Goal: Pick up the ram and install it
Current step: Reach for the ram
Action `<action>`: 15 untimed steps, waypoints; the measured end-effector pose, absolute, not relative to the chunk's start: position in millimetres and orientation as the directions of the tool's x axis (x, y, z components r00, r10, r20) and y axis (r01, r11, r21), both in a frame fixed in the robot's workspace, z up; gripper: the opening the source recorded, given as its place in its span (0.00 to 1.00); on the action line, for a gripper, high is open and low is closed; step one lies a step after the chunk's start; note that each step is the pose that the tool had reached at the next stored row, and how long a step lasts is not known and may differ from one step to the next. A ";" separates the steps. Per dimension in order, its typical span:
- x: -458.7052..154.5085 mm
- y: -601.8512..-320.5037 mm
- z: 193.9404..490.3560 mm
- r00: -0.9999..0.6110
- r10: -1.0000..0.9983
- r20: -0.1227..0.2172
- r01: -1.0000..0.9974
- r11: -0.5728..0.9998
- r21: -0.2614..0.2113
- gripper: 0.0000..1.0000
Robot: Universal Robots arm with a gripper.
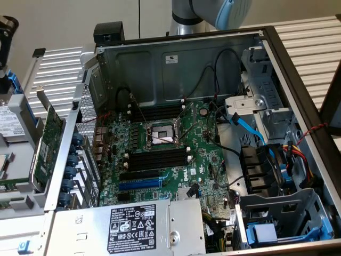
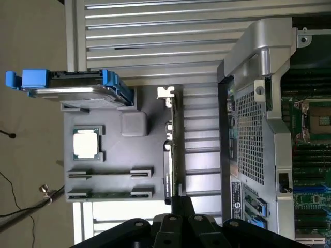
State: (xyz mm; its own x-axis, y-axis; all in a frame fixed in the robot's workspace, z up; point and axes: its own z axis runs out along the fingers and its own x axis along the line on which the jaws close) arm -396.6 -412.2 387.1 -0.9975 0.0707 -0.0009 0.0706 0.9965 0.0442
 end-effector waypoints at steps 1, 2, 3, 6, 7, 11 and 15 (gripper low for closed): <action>-401.1 -413.7 386.9 -0.998 0.071 -0.001 0.071 0.997 0.044 0.11; -405.3 -415.3 386.8 -0.998 0.071 -0.001 0.070 0.997 0.045 0.11; -409.1 -417.0 386.6 -0.998 0.071 -0.001 0.070 0.997 0.045 0.11; -418.0 -423.0 386.0 -0.998 0.071 0.001 0.071 0.997 0.045 0.11; -421.3 -423.9 385.5 -0.997 0.071 0.003 0.071 0.997 0.044 0.11; -428.3 -422.0 383.3 -0.997 0.071 0.024 0.072 0.997 0.042 0.11; -433.6 -415.7 382.1 -0.997 0.071 0.033 0.072 0.997 0.038 0.11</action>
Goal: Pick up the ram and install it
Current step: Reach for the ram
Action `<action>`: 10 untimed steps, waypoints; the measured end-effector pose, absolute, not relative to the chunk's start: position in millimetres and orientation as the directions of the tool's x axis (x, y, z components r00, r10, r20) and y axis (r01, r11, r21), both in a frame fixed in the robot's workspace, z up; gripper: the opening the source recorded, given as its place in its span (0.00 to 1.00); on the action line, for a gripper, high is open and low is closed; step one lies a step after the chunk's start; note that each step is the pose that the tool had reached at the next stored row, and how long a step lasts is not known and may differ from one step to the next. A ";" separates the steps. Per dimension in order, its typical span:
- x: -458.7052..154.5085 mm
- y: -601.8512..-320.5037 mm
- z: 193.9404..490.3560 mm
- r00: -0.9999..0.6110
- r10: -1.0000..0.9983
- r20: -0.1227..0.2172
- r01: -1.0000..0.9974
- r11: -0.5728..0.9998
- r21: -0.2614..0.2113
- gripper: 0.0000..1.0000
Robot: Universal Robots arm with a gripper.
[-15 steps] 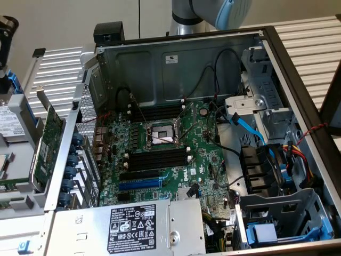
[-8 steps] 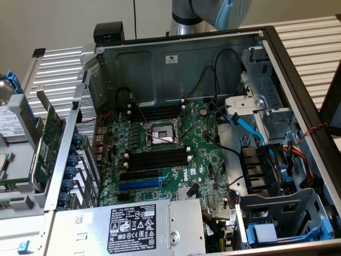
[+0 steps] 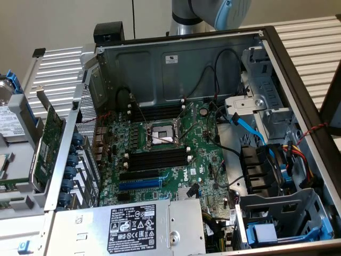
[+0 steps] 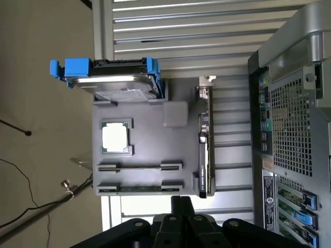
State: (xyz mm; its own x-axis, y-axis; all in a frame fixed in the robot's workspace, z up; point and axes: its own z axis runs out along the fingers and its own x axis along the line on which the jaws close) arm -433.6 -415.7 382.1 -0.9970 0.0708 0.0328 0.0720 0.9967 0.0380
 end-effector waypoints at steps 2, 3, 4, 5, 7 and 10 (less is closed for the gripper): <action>-441.4 -414.7 381.9 -0.997 0.071 0.032 0.072 0.997 0.028 0.11; -444.9 -414.6 381.7 -0.997 0.071 0.032 0.072 0.997 0.022 0.11; -448.3 -414.6 381.6 -0.997 0.071 0.031 0.072 0.997 0.014 0.11; -451.3 -414.5 381.4 -0.997 0.072 0.031 0.072 0.997 0.007 0.11; -456.4 -414.5 380.8 -0.997 0.072 0.029 0.071 0.997 -0.004 0.11; -460.5 -414.5 379.4 -0.997 0.072 0.025 0.072 0.997 -0.005 0.11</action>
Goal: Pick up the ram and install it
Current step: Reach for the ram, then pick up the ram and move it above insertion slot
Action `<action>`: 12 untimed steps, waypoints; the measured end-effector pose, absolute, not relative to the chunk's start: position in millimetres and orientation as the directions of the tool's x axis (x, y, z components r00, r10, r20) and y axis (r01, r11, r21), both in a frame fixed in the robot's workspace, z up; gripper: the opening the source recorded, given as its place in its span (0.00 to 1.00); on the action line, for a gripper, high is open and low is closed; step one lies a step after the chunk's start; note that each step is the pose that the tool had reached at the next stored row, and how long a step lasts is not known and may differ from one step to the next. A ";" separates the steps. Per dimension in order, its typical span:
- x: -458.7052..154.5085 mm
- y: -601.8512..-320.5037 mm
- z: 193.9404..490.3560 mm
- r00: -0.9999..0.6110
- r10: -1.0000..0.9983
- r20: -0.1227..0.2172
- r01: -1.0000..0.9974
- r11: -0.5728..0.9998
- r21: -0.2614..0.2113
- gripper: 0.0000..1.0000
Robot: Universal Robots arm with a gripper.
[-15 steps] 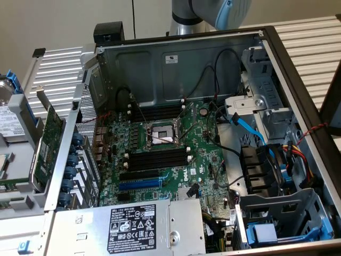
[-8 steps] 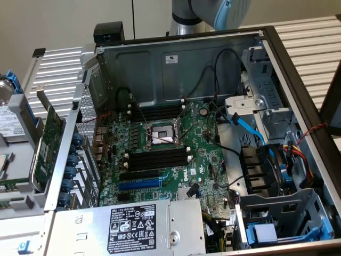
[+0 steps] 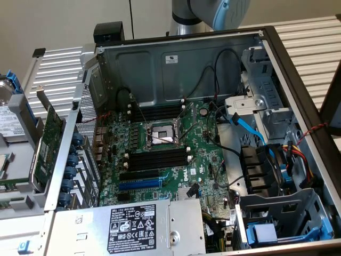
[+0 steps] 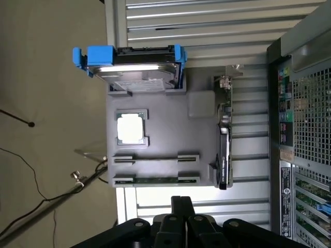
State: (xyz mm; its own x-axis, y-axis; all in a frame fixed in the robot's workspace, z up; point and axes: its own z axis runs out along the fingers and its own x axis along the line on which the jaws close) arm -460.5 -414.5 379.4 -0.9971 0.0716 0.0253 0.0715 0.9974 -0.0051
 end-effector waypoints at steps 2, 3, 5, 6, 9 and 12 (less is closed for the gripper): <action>-461.7 -414.6 378.6 -0.997 0.072 0.022 0.071 0.997 -0.005 0.11; -461.8 -414.6 378.3 -0.997 0.072 0.021 0.071 0.997 -0.004 0.11; -462.0 -414.5 378.1 -0.997 0.071 0.022 0.071 0.997 0.001 0.11; -462.0 -414.5 378.2 -0.997 0.071 0.022 0.071 0.997 0.003 0.11; -462.0 -414.5 378.1 -0.997 0.071 0.022 0.071 0.997 0.004 0.11; -462.0 -414.6 378.1 -0.997 0.071 0.022 0.071 0.997 0.004 0.11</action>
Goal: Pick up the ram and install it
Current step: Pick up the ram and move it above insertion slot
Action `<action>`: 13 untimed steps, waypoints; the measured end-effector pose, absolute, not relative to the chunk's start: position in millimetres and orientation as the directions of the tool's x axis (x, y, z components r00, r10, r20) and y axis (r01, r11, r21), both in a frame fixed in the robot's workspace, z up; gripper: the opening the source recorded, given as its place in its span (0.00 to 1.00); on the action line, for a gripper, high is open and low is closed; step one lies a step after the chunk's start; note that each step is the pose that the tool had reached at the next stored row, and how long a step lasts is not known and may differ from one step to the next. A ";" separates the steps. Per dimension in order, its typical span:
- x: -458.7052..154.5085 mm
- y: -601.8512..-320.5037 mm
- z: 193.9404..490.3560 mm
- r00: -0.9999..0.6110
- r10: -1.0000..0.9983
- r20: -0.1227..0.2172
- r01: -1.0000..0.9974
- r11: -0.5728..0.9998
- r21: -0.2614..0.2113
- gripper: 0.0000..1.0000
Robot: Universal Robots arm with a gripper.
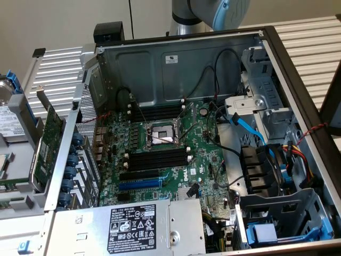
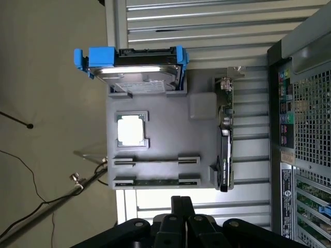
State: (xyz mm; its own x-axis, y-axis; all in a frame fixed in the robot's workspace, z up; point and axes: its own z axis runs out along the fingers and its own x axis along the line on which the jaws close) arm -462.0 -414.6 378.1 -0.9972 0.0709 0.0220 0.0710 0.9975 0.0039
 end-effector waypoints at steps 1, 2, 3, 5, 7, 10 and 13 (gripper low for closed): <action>-462.0 -414.5 378.1 -0.997 0.071 0.022 0.071 0.997 0.004 0.11; -462.0 -414.5 378.1 -0.997 0.071 0.022 0.071 0.997 0.004 0.11; -462.1 -414.5 378.1 -0.997 0.069 0.022 0.069 0.998 0.004 0.11; -462.1 -414.5 378.0 -0.999 0.038 0.022 0.039 0.999 0.004 0.11; -462.1 -414.5 377.7 -1.000 0.002 0.022 0.002 1.000 0.004 0.11; -462.1 -414.4 377.4 -0.998 -0.052 0.022 -0.052 0.999 0.004 0.11; -462.1 -414.5 376.8 -0.994 -0.107 0.022 -0.107 0.994 0.004 0.11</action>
